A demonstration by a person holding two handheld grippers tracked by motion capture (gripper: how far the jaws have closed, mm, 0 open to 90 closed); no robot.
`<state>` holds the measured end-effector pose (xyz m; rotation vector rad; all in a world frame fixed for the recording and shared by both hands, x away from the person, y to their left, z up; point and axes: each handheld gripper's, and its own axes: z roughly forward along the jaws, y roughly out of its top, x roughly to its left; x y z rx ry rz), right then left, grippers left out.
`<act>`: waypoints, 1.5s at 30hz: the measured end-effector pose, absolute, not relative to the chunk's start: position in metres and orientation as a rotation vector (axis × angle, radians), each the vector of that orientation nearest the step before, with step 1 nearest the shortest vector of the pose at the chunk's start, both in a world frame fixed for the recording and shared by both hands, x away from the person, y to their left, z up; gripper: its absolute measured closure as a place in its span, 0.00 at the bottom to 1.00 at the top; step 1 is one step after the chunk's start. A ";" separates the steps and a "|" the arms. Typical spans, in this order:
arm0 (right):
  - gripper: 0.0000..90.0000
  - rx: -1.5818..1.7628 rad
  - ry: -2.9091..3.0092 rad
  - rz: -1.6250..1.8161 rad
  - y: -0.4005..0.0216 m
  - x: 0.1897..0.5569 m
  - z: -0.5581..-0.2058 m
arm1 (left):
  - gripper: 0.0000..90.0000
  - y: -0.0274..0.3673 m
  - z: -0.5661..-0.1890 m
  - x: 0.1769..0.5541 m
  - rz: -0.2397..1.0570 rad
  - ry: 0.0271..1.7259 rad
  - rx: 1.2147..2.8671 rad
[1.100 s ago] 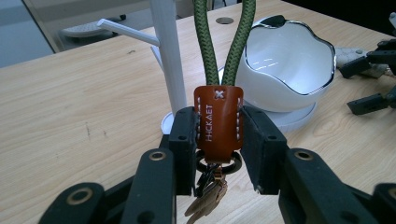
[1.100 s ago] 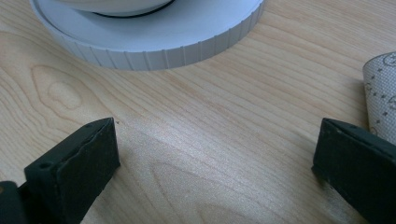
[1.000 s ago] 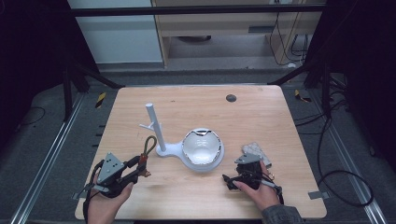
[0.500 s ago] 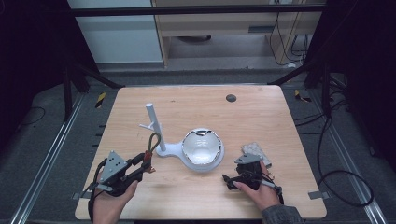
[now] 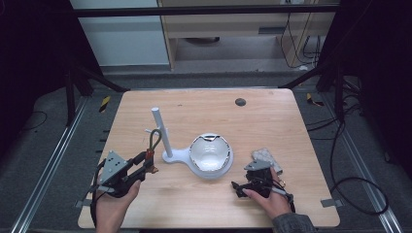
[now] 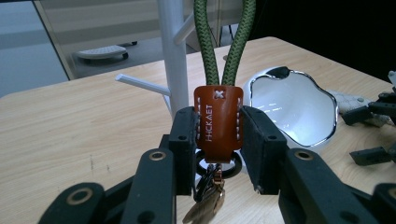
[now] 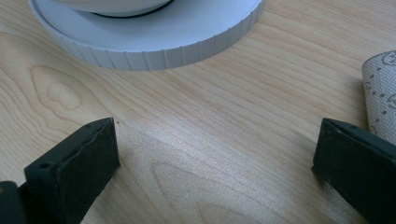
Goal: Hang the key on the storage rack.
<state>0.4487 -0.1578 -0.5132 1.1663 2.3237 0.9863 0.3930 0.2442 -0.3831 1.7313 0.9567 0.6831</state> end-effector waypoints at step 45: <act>0.00 1.166 2.324 0.986 -0.158 0.449 -0.513 | 0.73 0.243 -0.404 0.430 0.633 1.064 1.773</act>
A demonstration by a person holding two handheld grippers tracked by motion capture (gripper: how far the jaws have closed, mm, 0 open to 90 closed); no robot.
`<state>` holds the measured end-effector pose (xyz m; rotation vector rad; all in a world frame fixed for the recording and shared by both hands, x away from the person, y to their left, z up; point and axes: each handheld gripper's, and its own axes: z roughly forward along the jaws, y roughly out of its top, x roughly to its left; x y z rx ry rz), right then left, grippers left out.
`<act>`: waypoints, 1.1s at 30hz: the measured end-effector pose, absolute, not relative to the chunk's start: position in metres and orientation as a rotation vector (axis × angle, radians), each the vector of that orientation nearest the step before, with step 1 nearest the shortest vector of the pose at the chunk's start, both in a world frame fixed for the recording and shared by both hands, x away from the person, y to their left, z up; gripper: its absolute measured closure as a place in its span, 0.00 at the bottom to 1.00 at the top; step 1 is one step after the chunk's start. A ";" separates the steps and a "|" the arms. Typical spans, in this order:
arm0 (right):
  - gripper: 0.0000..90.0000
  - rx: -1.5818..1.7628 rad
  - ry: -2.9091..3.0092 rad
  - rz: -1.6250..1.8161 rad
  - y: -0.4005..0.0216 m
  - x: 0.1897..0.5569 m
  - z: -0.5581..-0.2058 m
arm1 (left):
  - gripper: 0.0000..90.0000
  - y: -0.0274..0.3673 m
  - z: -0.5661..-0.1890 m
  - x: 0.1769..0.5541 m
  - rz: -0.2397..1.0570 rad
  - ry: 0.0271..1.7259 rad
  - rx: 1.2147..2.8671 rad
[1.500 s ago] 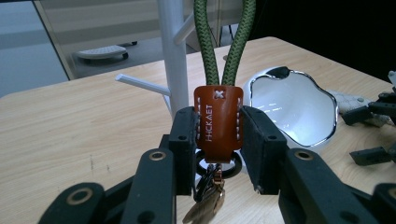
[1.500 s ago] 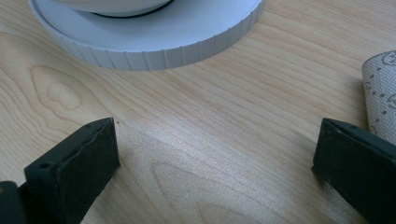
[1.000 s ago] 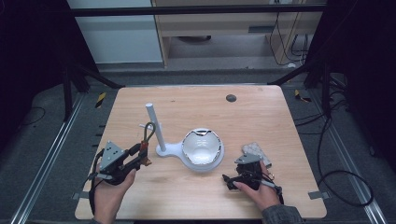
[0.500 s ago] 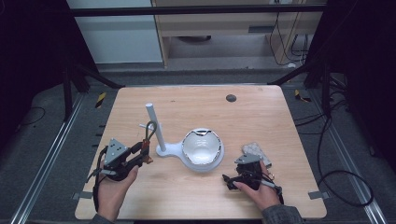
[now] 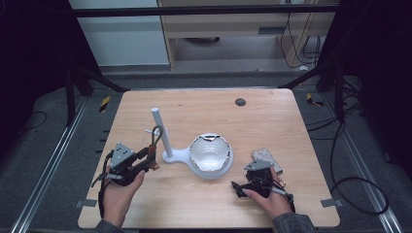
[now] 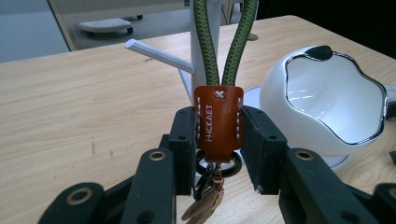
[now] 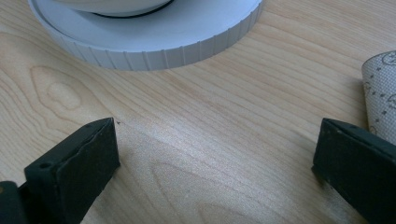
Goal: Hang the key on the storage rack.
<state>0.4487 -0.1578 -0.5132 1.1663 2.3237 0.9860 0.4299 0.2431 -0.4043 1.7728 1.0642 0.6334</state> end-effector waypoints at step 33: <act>0.00 1.166 2.324 0.986 -0.158 0.449 -0.513 | 0.64 0.238 -0.419 0.441 0.603 1.051 1.779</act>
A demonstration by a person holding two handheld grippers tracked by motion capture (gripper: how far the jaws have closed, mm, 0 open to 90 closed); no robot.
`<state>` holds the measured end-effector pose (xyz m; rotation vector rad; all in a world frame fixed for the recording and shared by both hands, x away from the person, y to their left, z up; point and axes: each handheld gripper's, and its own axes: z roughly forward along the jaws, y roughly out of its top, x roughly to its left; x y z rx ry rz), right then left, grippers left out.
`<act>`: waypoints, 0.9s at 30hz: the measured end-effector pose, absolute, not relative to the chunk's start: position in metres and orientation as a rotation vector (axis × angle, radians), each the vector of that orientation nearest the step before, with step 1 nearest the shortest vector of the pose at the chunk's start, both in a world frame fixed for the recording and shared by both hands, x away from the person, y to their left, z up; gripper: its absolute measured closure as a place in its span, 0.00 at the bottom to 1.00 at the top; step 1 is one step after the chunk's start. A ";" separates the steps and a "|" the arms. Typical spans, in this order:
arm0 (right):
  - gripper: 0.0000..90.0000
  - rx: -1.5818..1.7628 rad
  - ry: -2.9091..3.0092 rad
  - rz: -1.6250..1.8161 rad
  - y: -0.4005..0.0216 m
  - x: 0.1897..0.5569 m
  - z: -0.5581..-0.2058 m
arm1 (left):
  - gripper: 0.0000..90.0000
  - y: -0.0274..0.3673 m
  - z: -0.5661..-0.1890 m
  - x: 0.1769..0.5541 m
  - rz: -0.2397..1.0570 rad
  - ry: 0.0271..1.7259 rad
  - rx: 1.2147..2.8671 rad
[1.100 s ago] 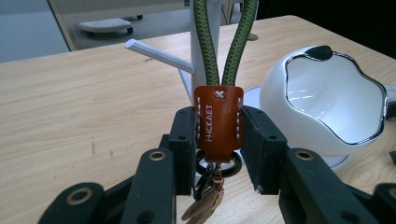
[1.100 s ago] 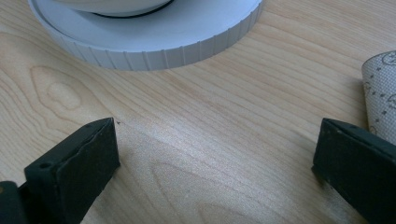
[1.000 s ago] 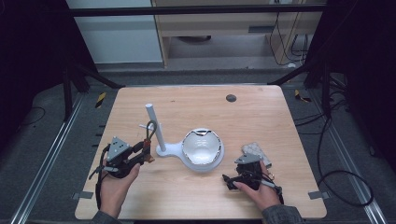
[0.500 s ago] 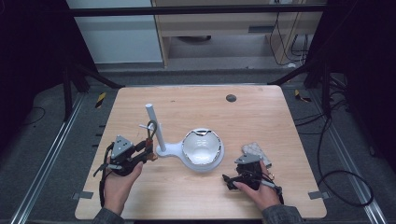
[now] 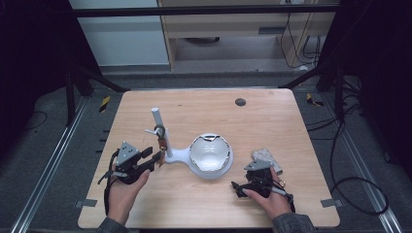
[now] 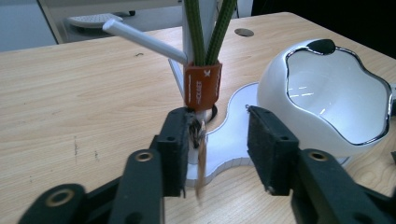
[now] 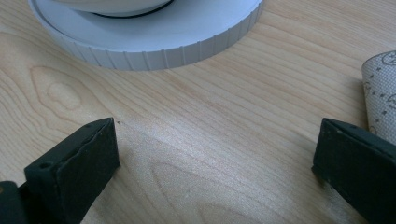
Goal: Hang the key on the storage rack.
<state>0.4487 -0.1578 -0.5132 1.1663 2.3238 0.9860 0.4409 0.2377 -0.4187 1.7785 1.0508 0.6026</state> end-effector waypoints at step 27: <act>0.07 1.124 2.291 0.933 -0.193 0.446 -0.443 | 0.08 0.275 -0.491 0.457 0.569 1.253 2.004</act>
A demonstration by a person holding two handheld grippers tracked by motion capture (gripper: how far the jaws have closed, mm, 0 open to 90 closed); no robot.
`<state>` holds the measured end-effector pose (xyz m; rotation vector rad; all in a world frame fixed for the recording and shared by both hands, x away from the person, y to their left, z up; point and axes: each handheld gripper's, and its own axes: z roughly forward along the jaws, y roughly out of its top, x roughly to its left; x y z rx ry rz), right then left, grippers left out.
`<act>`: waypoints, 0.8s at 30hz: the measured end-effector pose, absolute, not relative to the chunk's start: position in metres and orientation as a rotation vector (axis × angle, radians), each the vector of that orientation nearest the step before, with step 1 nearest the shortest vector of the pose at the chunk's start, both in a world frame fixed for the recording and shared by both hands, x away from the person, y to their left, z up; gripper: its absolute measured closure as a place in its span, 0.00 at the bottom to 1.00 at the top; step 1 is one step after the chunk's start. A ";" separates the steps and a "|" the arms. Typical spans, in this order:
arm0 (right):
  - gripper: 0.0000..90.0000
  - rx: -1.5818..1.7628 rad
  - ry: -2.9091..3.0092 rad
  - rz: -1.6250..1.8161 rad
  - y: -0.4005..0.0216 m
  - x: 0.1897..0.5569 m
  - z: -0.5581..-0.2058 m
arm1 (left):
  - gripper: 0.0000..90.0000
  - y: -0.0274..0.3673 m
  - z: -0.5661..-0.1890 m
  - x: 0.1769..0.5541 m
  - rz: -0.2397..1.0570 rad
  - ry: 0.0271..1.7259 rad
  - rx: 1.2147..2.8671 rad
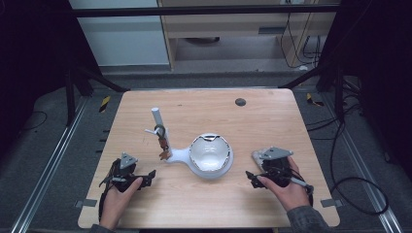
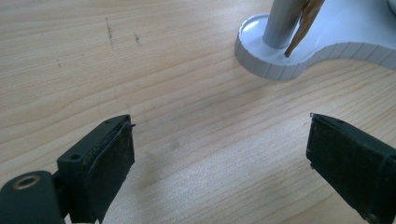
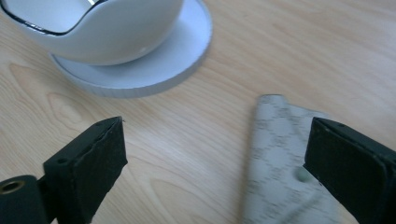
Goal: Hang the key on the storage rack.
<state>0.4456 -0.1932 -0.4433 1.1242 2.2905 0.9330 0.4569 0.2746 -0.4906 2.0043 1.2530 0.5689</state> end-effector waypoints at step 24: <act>0.09 1.292 2.335 0.743 -0.247 0.469 -0.426 | 0.06 0.282 -0.504 0.463 0.532 1.299 2.073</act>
